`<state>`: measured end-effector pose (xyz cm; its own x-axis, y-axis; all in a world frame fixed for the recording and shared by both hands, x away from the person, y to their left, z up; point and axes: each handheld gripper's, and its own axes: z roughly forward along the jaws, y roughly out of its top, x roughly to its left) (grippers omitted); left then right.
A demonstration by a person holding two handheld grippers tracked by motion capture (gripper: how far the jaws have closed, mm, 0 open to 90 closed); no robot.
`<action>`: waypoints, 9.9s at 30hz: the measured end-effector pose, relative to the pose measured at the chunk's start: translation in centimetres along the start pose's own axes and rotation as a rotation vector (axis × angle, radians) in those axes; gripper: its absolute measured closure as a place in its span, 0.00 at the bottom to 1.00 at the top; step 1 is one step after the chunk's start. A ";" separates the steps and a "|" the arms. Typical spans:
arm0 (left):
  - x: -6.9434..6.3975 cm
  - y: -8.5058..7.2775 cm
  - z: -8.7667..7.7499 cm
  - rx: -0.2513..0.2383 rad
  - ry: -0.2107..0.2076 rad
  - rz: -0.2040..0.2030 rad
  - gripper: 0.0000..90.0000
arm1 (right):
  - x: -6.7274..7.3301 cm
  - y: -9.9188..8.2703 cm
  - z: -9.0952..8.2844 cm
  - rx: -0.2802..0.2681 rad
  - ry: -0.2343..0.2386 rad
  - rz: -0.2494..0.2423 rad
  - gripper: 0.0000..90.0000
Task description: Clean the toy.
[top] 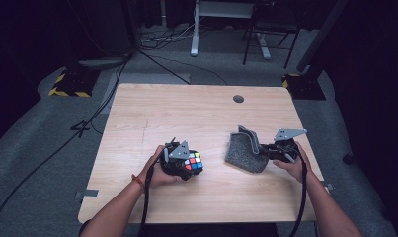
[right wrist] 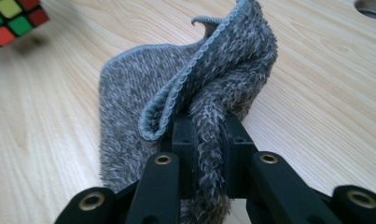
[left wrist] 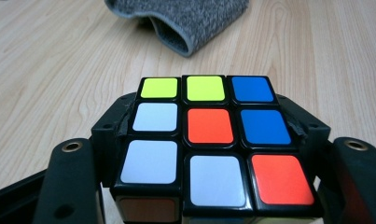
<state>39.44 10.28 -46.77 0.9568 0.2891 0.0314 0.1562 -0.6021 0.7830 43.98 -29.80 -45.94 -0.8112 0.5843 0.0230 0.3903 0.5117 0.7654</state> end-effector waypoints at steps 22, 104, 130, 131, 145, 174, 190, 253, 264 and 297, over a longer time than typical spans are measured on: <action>-0.5 -1.4 0.6 0.117 -0.054 -0.054 0.23 | 0.3 -1.2 -0.9 -0.004 -0.053 0.028 0.56; -3.2 2.5 4.7 0.166 -0.106 0.074 0.18 | 10.7 1.8 4.9 0.065 0.129 -0.233 0.39; -3.8 2.7 6.0 0.122 -0.165 0.114 0.37 | 12.2 4.0 3.5 -0.044 0.155 -0.252 0.41; -3.8 2.8 6.0 0.115 -0.166 0.110 0.37 | 12.3 4.1 3.4 -0.045 0.150 -0.260 0.42; -3.7 3.0 5.7 0.011 -0.170 0.101 0.37 | 11.2 3.5 2.8 -0.031 0.142 -0.228 0.44; -2.6 1.1 5.3 0.022 -0.186 0.073 0.37 | 13.1 5.5 4.9 -0.044 0.189 -0.253 0.47; -2.4 0.9 5.0 0.045 -0.180 0.063 0.35 | 13.6 5.5 4.9 -0.040 0.230 -0.265 0.48; -2.0 -2.6 0.2 0.122 0.082 -0.140 0.18 | 1.6 0.6 1.3 0.021 -0.093 -0.041 0.38; -1.4 -1.8 2.0 0.110 0.109 -0.174 0.17 | 0.9 -0.6 3.1 0.092 -0.043 -0.023 0.41; 1.2 -0.2 5.3 0.117 0.056 -0.109 0.34 | -0.3 -1.4 3.3 0.107 -0.100 0.023 0.59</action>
<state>41.90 6.79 -50.16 0.9177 0.3970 -0.0125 0.2893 -0.6465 0.7059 45.16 -28.62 -49.13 -0.7562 0.6537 -0.0288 0.4567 0.5589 0.6921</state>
